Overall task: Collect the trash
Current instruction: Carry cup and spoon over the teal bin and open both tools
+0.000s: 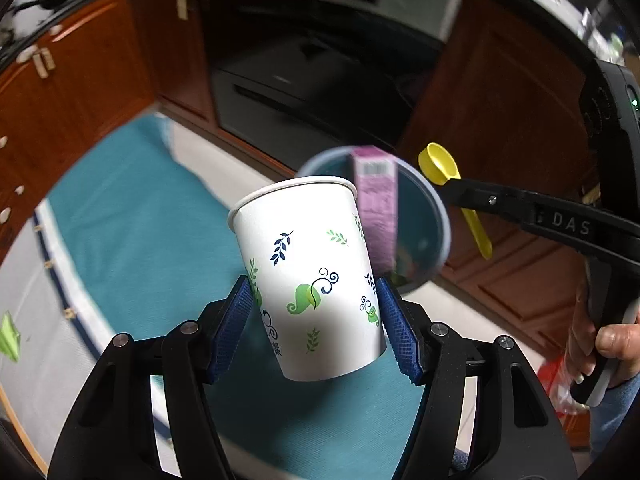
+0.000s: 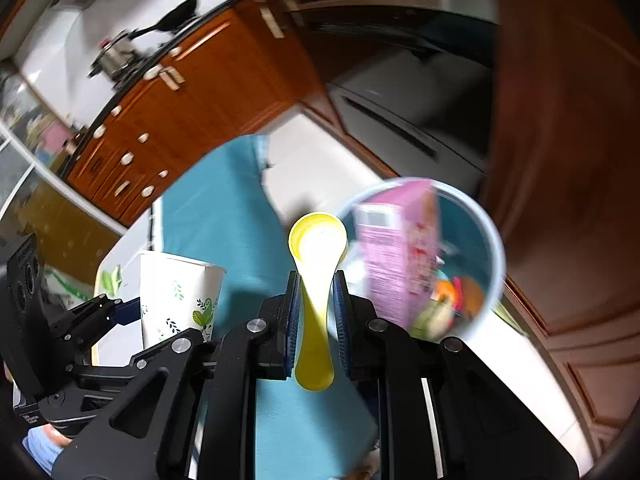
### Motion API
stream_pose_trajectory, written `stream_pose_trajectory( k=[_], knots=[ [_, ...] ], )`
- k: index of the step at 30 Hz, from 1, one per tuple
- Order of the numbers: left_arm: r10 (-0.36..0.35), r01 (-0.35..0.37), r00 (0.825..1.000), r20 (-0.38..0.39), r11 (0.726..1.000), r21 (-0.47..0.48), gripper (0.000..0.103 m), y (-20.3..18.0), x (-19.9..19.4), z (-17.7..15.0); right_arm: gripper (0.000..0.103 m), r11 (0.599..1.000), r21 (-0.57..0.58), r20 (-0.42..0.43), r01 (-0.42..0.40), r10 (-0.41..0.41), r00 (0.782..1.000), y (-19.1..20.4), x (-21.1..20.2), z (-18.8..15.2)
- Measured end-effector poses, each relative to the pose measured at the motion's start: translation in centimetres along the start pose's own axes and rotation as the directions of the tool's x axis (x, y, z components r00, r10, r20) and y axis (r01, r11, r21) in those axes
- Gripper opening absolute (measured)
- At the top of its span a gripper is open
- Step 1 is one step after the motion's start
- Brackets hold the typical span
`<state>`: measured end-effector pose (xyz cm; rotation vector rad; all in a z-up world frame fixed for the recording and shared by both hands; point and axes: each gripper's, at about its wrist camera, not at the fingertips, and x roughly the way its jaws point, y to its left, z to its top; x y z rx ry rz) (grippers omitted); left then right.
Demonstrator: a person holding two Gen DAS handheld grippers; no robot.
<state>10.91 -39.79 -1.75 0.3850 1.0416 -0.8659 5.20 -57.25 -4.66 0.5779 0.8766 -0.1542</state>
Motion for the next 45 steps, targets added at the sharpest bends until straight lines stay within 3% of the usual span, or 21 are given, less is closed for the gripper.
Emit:
stream_pose_trajectory(
  k=[3, 8, 13, 23, 28, 29, 31, 32, 35, 39, 43, 45],
  knots=[
    [0.001, 0.001, 0.999, -0.041, 0.999, 0.049, 0.065, -3.0, 2.6, 0.9, 0.016, 0.999, 0.05, -0.021, 0.009, -0.008, 1.0, -2.9, 0.6, -0.4],
    [0.021, -0.018, 0.997, -0.07, 0.999, 0.048, 0.065, -3.4, 6.0, 2.8, 0.016, 0.991, 0.13, -0.08, 0.016, -0.005, 0.997, -7.4, 2.7, -1.3],
    [0.002, -0.004, 0.995, -0.105, 1.0, -0.017, 0.065, -1.3, 9.7, 4.9, 0.016, 0.985, 0.172, -0.113, 0.017, 0.003, 0.994, -8.9, 5.2, -0.9],
    [-0.054, 0.063, 0.976, -0.211, 0.997, 0.04, 0.065, -2.6, 16.1, 5.5, 0.016, 0.976, 0.212, -0.158, 0.046, -0.012, 0.987, -11.2, 9.1, 0.0],
    [-0.039, 0.06, 0.972, -0.231, 0.995, 0.086, 0.069, -3.9, 17.3, 5.6, 0.018, 0.967, 0.247, -0.168, 0.057, -0.015, 0.986, -12.9, 9.4, 0.1],
    [-0.031, 0.053, 0.972, -0.233, 0.994, 0.091, 0.074, -3.9, 17.4, 5.7, 0.023, 0.965, 0.257, -0.17, 0.053, -0.009, 0.985, -13.1, 9.3, 0.0],
    [0.017, 0.008, 0.975, -0.22, 0.994, 0.111, 0.076, -3.7, 17.2, 6.0, 0.055, 0.957, 0.286, -0.172, 0.039, 0.011, 0.985, -13.6, 9.2, 0.0],
    [0.036, -0.011, 0.976, -0.213, 0.993, 0.117, 0.076, -3.4, 17.1, 6.1, 0.076, 0.954, 0.298, -0.169, 0.03, 0.021, 0.985, -13.8, 9.1, 0.0],
    [0.043, -0.022, 0.98, -0.195, 0.994, 0.108, 0.076, -3.0, 15.7, 6.1, 0.076, 0.953, 0.3, -0.138, 0.027, 0.015, 0.99, -13.7, 8.1, 0.0],
    [0.048, -0.033, 0.984, -0.171, 0.995, 0.092, 0.076, -2.6, 13.6, 6.1, 0.087, 0.947, 0.319, -0.146, 0.028, 0.019, 0.989, -13.5, 7.1, -0.5],
    [0.06, -0.046, 0.988, -0.145, 0.994, 0.096, 0.076, -3.3, 11.3, 5.4, 0.087, 0.954, 0.298, -0.161, 0.04, 0.009, 0.987, -12.5, 5.8, -1.2],
    [0.076, -0.063, 0.988, -0.133, 0.993, 0.099, 0.076, -3.4, 9.8, 4.5, 0.093, 0.96, 0.275, -0.172, 0.056, -0.008, 0.985, -11.7, 4.7, -1.8]
  ],
)
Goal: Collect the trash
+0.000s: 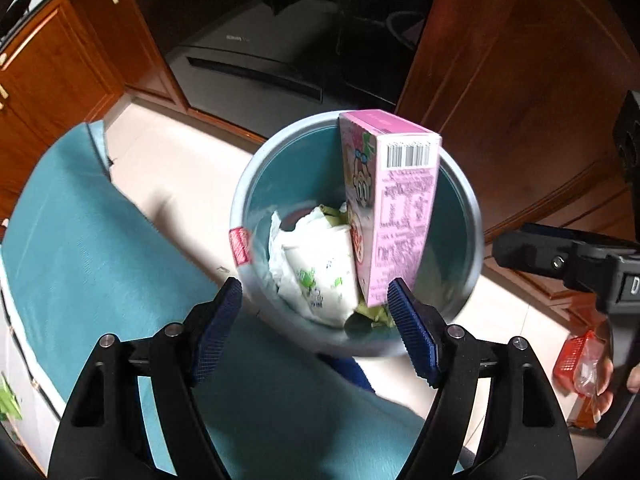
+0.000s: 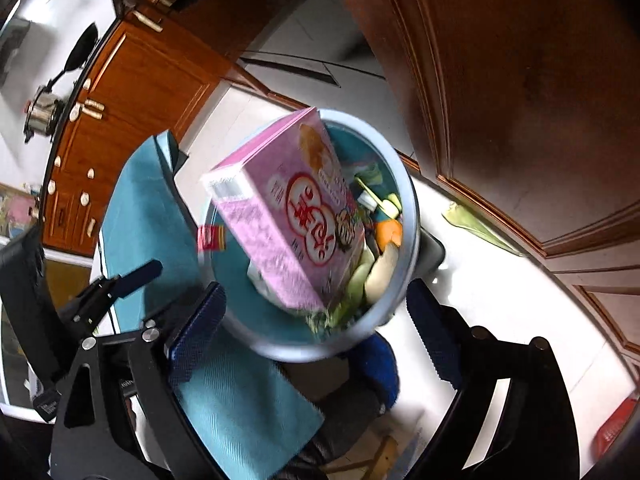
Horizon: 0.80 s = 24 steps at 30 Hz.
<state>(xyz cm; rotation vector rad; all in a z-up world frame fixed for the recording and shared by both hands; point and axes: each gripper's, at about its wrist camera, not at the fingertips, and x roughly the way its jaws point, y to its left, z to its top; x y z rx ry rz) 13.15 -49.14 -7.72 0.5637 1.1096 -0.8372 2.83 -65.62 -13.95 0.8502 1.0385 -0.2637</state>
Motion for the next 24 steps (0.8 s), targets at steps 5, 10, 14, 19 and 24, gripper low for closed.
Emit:
stream_pose_trajectory(
  k=[5, 10, 14, 19, 24],
  knots=[
    [0.015, -0.016, 0.999, 0.042, 1.0, 0.006, 0.083, -0.4, -3.5, -2.2, 0.096, 0.999, -0.049, 0.023, 0.023, -0.021, 0.999, 1.6, -3.1, -2.3],
    [0.018, -0.018, 0.992, 0.127, 1.0, -0.001, 0.099, -0.4, -7.3, -4.8, 0.096, 0.992, -0.112, 0.03, 0.054, -0.051, 0.998, 3.4, -6.2, -5.1],
    [0.022, -0.021, 0.987, 0.158, 1.0, -0.009, 0.099, -0.3, -9.6, -7.2, 0.096, 0.976, -0.184, 0.06, 0.119, -0.11, 0.992, 5.1, -8.3, -7.4],
    [0.007, -0.002, 0.986, 0.167, 0.999, -0.034, 0.099, 0.0, -11.5, -9.8, 0.096, 0.939, -0.234, 0.108, 0.251, -0.231, 0.967, 6.5, -10.1, -9.8],
    [0.012, -0.004, 0.986, 0.167, 0.999, -0.044, 0.099, 0.0, -12.1, -11.4, 0.096, 0.928, -0.231, 0.101, 0.292, -0.276, 0.956, 6.5, -10.5, -11.6]
  ],
)
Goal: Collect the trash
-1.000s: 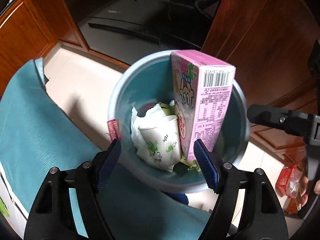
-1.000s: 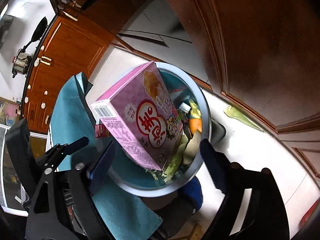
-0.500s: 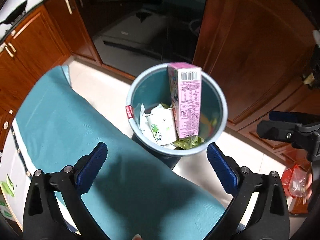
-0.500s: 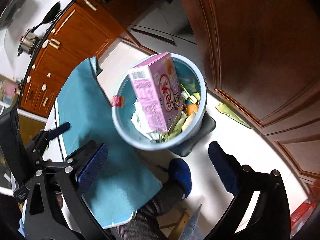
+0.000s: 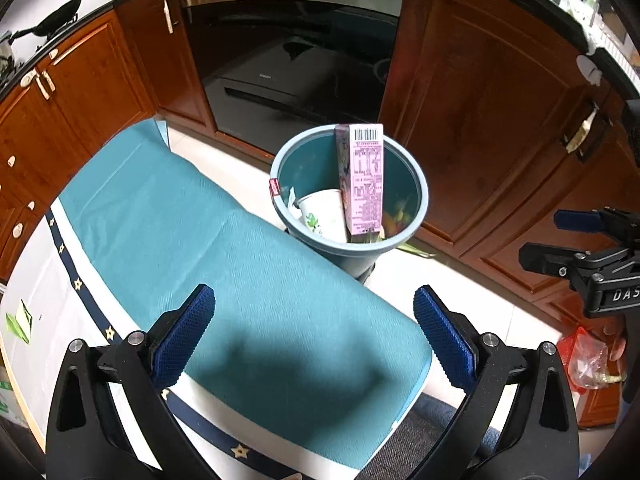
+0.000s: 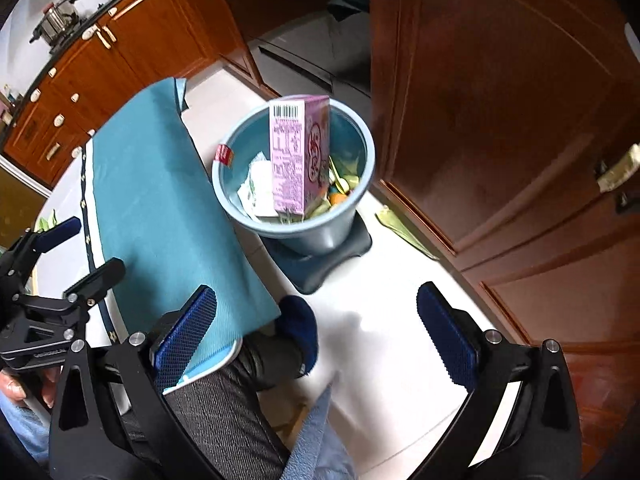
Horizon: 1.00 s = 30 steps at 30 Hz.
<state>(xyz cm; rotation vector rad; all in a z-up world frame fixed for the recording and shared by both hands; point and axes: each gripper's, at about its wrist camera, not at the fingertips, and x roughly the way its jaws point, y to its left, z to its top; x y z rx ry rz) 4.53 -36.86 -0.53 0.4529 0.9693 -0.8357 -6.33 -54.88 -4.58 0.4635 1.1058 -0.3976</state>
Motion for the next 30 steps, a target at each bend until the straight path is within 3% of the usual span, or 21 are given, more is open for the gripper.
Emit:
stream_pose_trajectory(
  k=[10, 30],
  knots=[
    [0.03, -0.033, 0.996, -0.081, 0.999, -0.04, 0.099, 0.6, 2.7, -0.5, 0.096, 0.99, -0.067, -0.045, 0.127, -0.13, 0.99, 2.4, 2.1, -0.7],
    [0.071, -0.074, 0.991, -0.11, 0.997, -0.023, 0.099, 1.4, 5.0, -0.2, 0.096, 0.983, -0.1, -0.085, 0.152, -0.161, 0.983, 3.4, 5.6, -0.2]
  ],
)
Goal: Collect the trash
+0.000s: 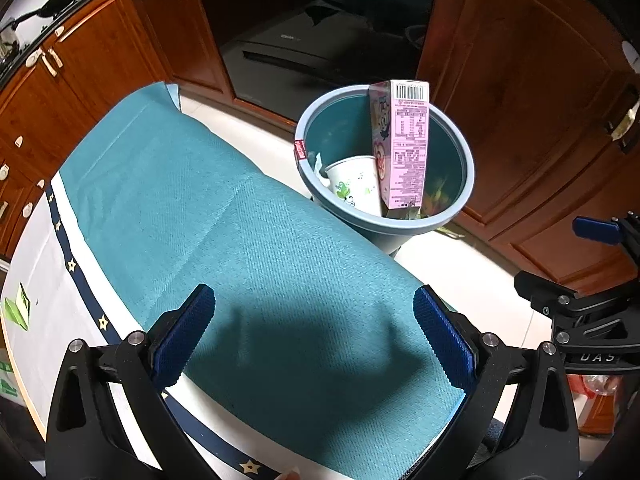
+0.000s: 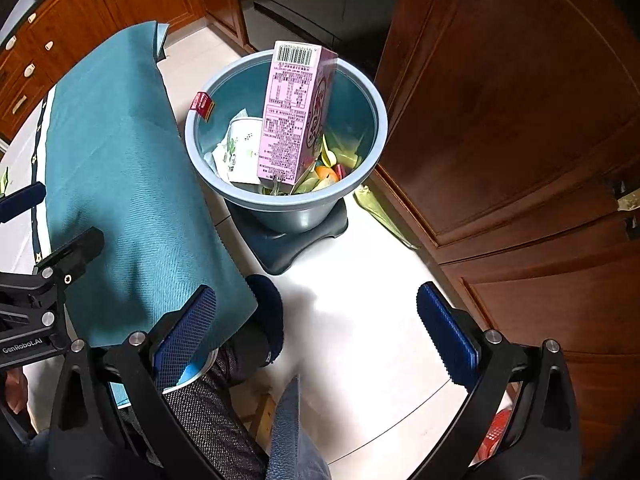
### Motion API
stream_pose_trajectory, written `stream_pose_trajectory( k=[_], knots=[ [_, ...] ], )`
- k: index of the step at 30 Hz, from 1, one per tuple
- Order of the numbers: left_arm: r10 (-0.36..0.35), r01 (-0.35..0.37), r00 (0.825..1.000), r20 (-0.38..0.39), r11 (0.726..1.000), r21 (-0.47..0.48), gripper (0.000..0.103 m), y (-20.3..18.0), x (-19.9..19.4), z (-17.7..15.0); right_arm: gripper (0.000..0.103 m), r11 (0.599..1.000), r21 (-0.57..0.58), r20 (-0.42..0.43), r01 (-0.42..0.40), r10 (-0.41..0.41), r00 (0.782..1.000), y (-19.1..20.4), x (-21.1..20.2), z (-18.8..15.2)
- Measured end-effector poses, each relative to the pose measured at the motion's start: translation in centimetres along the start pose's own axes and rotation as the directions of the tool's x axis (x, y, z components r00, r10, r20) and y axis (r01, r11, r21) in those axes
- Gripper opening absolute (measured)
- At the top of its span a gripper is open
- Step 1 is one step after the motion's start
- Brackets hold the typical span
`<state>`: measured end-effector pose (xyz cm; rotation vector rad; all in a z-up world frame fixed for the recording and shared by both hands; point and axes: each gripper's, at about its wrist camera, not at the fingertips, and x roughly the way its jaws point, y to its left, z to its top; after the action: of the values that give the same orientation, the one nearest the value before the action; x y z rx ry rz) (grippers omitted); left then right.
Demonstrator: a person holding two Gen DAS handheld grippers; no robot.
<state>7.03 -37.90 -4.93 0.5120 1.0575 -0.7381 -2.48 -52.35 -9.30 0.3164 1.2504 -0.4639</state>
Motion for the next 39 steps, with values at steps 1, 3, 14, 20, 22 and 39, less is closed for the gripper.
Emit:
stream_pose_trajectory(
  k=[1, 3, 14, 20, 22, 39],
  knots=[
    [0.0, 0.0, 1.0, 0.0, 1.0, 0.001, 0.099, -0.01, 0.0, 0.0, 0.096, 1.0, 0.001, -0.002, 0.0, 0.0, 1.0, -0.02, 0.08, 0.0],
    [0.001, -0.001, 1.0, 0.0, 1.0, -0.001, 0.099, -0.06, -0.01, 0.05, 0.096, 1.0, 0.002, -0.006, 0.0, 0.0, 1.0, -0.04, 0.31, -0.03],
    [0.007, -0.007, 1.0, 0.003, 1.0, 0.009, 0.099, -0.3, 0.0, -0.23, 0.096, 1.0, 0.003, -0.01, -0.001, 0.001, 1.0, -0.04, 0.66, 0.1],
    [0.01, -0.01, 1.0, 0.0, 1.0, 0.011, 0.099, -0.37, -0.01, -0.24, 0.096, 1.0, 0.003, -0.008, -0.001, 0.001, 1.0, -0.01, 0.6, 0.02],
    [0.01, -0.01, 1.0, 0.0, 1.0, 0.011, 0.099, -0.42, -0.03, -0.27, 0.096, 1.0, 0.003, -0.009, 0.0, 0.0, 1.0, 0.0, 0.61, 0.0],
    [0.012, -0.012, 1.0, 0.001, 1.0, 0.011, 0.099, -0.49, -0.05, -0.34, 0.096, 1.0, 0.002, -0.009, -0.002, 0.002, 1.0, 0.04, 0.58, -0.04]
  ],
)
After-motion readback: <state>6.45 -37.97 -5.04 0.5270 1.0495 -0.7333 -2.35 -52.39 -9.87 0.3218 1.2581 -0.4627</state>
